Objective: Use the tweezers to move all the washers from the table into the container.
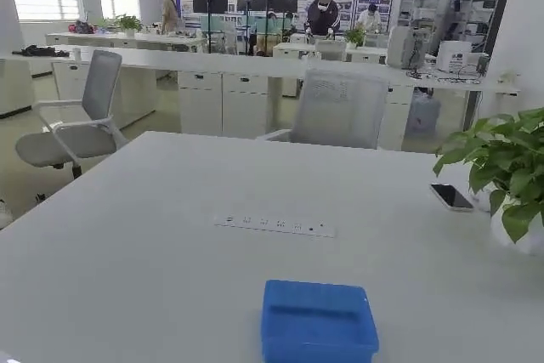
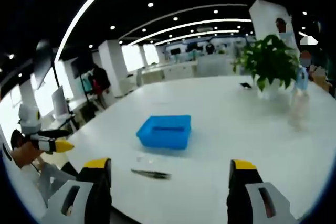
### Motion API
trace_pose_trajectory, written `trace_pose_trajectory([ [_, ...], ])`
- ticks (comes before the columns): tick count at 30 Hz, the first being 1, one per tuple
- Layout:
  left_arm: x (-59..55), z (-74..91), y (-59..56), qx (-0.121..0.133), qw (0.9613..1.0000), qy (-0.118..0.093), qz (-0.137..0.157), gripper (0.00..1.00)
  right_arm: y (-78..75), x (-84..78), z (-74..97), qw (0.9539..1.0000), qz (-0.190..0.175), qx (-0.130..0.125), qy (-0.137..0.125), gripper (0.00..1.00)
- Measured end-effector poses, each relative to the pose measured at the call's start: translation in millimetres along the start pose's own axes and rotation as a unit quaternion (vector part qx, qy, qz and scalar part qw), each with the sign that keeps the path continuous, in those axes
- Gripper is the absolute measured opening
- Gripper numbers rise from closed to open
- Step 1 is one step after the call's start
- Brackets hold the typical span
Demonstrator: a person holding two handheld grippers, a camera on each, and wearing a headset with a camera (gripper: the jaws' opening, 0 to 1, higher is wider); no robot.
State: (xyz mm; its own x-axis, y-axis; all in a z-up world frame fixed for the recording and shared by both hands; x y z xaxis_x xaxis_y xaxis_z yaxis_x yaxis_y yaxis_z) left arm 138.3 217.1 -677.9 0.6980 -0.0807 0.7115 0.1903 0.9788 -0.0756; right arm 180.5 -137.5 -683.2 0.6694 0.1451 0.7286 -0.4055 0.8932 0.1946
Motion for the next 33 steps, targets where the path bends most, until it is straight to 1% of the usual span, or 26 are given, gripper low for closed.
trace_pose_trajectory([
  [8, 0.5, -1.3, -1.4, 0.000, 1.0000, 0.004, -0.005, 0.99, -1.1, -1.1, 0.6, 1.0000, -0.003, -0.002, 0.000, 0.91],
  [18, 2.0, -0.8, -2.5, -0.002, 1.0000, 0.003, -0.007, 0.99, -2.7, -0.4, 0.7, 1.0000, 0.001, -0.004, -0.004, 0.91],
  [27, 3.3, -0.3, -1.2, -0.002, 1.0000, 0.002, -0.007, 0.98, -0.3, 0.1, 0.3, 1.0000, 0.003, -0.003, -0.001, 0.91],
  [33, 2.5, 0.0, -2.5, -0.003, 1.0000, 0.003, -0.008, 0.97, 1.0, 0.0, 0.2, 1.0000, 0.006, -0.003, 0.000, 0.91],
])
Point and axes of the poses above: the centre of the closed fingertips' face, and the gripper's own axes: z roughly backward along the fingers, y roughly to its left, x roughly out of its top, the point moved 9 cm from there along z, roughly backward along the fingers, and after that the axes turned 14 degrees about y, right-handed, at the moved point
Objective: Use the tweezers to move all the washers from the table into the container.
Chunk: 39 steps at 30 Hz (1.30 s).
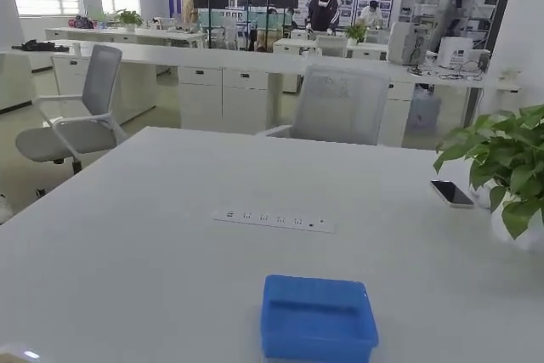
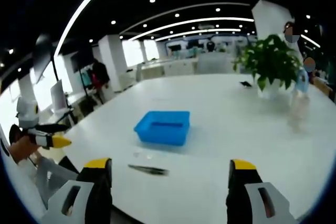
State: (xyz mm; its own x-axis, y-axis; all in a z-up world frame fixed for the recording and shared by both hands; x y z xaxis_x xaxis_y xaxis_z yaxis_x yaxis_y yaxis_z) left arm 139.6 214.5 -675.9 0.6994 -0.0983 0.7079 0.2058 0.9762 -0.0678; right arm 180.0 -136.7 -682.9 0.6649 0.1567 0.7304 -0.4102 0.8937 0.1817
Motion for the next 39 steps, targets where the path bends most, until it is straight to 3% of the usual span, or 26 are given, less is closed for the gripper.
trace_pose_trajectory([
  [30, 4.1, -0.8, -9.2, -0.009, 0.9994, -0.016, -0.029, 0.93, 0.1, 1.3, -3.1, 1.0000, 0.006, 0.000, 0.000, 0.90],
  [39, 9.1, -8.6, -15.6, -0.018, 0.9983, -0.014, -0.054, 0.81, -2.0, 2.4, -5.7, 1.0000, 0.006, -0.002, 0.004, 0.88],
])
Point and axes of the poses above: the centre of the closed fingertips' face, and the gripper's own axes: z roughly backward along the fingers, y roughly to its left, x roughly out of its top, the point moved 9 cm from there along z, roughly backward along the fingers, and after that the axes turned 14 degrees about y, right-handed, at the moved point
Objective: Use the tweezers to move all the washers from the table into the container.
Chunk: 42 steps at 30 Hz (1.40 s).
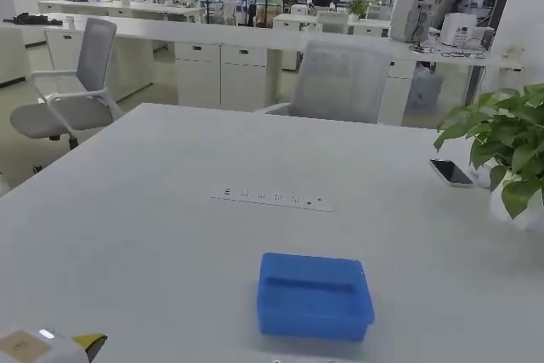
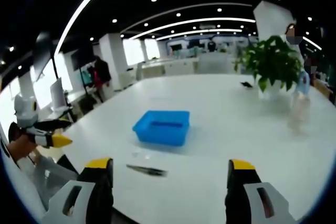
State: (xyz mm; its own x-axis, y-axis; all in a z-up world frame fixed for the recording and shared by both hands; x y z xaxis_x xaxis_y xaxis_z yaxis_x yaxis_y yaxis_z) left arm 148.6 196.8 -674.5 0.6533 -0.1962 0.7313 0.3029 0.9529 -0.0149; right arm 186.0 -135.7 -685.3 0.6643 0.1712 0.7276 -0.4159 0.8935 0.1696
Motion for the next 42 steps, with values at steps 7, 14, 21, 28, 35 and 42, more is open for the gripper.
trace_pose_trajectory([
  [7, 3.6, -15.6, -9.4, -0.045, 0.9976, 0.026, -0.045, 0.62, -1.3, -0.1, -7.0, 0.9999, -0.006, 0.000, 0.013, 0.87],
  [14, 14.6, -39.3, -21.2, -0.098, 0.9886, 0.047, -0.104, 0.32, -2.9, 0.3, -15.1, 0.9996, -0.009, 0.004, 0.028, 0.85],
  [21, 18.5, -66.3, -31.9, -0.122, 0.9746, 0.080, -0.170, 0.12, -6.0, 0.1, -19.0, 0.9991, -0.013, 0.004, 0.041, 0.85],
  [28, 16.3, -90.9, -38.2, -0.156, 0.9577, 0.107, -0.217, 0.10, -8.8, -1.4, -24.0, 0.9984, -0.016, 0.006, 0.053, 0.85],
  [35, 7.4, -115.8, -43.5, -0.170, 0.9427, 0.129, -0.256, 0.08, -8.5, -4.0, -27.8, 0.9978, -0.021, 0.009, 0.062, 0.84],
  [42, -3.4, -140.1, -46.1, -0.174, 0.9305, 0.153, -0.284, 0.07, -9.3, -6.2, -31.0, 0.9971, -0.021, 0.011, 0.072, 0.84],
])
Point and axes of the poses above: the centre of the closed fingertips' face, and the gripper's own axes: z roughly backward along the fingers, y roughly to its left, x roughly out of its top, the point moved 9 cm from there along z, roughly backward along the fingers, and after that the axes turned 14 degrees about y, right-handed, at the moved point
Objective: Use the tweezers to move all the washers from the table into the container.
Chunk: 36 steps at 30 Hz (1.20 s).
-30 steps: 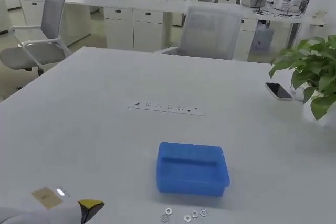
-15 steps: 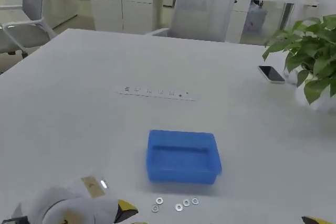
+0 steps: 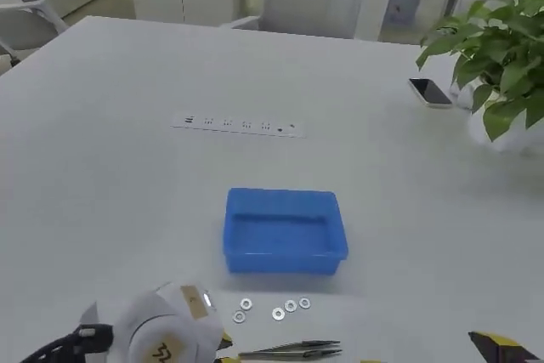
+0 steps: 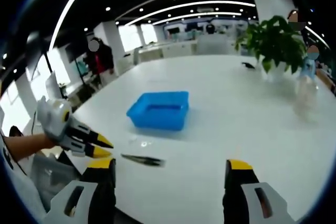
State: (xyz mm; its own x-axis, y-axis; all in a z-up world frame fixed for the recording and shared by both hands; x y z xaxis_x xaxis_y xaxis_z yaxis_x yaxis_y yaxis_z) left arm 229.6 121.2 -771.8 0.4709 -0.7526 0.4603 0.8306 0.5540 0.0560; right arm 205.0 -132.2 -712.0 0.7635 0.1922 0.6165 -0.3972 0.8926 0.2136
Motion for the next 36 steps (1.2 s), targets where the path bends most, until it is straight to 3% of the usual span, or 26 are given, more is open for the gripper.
trace_pose_trajectory([
  [8, 3.1, -20.4, 2.7, -0.010, 0.9993, 0.019, -0.030, 0.05, 2.3, -0.6, -4.1, 0.9999, 0.001, 0.007, 0.010, 0.84],
  [18, 5.6, -24.6, 0.2, -0.032, 0.9970, 0.028, -0.066, 0.00, 14.8, 0.1, -6.6, 0.9994, 0.020, 0.026, 0.013, 0.83],
  [22, 10.2, -13.3, -4.3, -0.031, 0.9958, 0.020, -0.084, 0.00, 24.9, 0.4, -11.0, 0.9959, 0.075, 0.038, 0.033, 0.78],
  [24, 13.5, -4.2, -5.5, -0.026, 0.9954, 0.014, -0.091, 0.00, 30.2, 2.2, -12.8, 0.9943, 0.096, 0.037, 0.030, 0.77],
  [26, 17.1, 6.8, -6.7, -0.024, 0.9959, 0.004, -0.087, 0.00, 38.2, 2.5, -15.8, 0.9914, 0.108, 0.065, 0.036, 0.74],
  [28, 20.6, 18.4, -8.8, -0.029, 0.9970, -0.008, -0.071, 0.00, 43.3, 4.0, -18.6, 0.9901, 0.112, 0.077, 0.036, 0.69],
  [32, 24.6, 41.1, -14.7, -0.027, 0.9971, -0.018, -0.069, 0.00, 56.6, 7.7, -26.2, 0.9808, 0.131, 0.139, 0.038, 0.54],
  [35, 29.2, 54.8, -18.3, -0.018, 0.9966, -0.048, -0.064, 0.00, 61.8, 8.9, -34.0, 0.9737, 0.140, 0.172, 0.052, 0.39],
  [36, 29.6, 58.5, -19.1, -0.019, 0.9968, -0.047, -0.061, 0.00, 64.1, 9.6, -39.2, 0.9702, 0.154, 0.178, 0.057, 0.34],
])
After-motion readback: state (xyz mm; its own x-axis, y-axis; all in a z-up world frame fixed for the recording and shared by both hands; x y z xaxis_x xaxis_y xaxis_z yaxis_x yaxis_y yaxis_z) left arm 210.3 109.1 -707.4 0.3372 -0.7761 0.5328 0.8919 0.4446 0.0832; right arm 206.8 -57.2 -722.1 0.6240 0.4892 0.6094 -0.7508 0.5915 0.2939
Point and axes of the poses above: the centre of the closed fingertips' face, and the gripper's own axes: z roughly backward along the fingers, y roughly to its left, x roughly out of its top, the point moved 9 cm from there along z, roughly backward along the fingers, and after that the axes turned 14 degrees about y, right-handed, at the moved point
